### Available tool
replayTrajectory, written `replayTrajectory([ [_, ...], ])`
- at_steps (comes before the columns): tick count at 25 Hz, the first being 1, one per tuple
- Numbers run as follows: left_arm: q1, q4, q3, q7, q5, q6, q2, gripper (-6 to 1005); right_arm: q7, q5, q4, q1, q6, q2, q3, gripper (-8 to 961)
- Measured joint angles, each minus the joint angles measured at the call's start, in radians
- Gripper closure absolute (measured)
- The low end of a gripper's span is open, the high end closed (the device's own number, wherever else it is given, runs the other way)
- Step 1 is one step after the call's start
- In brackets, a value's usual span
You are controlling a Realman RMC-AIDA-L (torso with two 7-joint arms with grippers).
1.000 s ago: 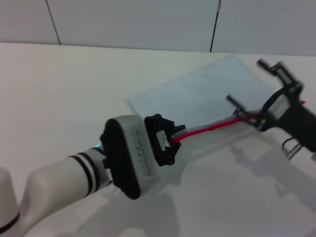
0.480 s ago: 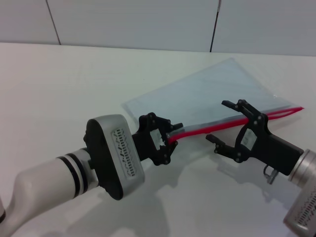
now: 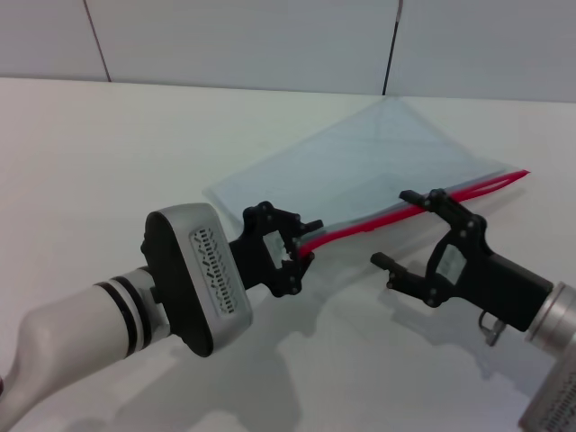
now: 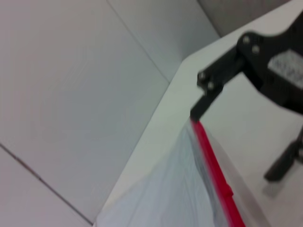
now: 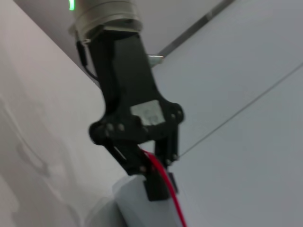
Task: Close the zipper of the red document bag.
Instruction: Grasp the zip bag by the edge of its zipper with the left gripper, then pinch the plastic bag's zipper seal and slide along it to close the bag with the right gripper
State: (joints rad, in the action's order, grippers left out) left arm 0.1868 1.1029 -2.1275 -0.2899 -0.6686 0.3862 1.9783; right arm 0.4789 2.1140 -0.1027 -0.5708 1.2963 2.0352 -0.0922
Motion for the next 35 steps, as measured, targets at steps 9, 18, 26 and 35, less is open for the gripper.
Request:
replayTrajectory([
  [9, 0.007, -0.008, -0.014, 0.0, -0.005, 0.033, -0.002, 946, 0.049, 0.001, -0.032, -0.022, -0.053, 0.0, -0.004, 68],
  [18, 0.008, -0.015, -0.015, 0.0, -0.004, 0.054, -0.002, 946, 0.083, 0.001, -0.034, -0.029, -0.055, 0.0, -0.004, 126],
  [26, 0.008, -0.027, -0.01, 0.0, -0.002, 0.076, -0.005, 945, 0.184, -0.003, -0.068, -0.029, -0.091, 0.0, -0.002, 446],
  [35, 0.011, -0.038, -0.005, 0.0, -0.002, 0.086, -0.001, 945, 0.211, -0.004, -0.083, -0.029, -0.11, 0.0, 0.002, 669],
])
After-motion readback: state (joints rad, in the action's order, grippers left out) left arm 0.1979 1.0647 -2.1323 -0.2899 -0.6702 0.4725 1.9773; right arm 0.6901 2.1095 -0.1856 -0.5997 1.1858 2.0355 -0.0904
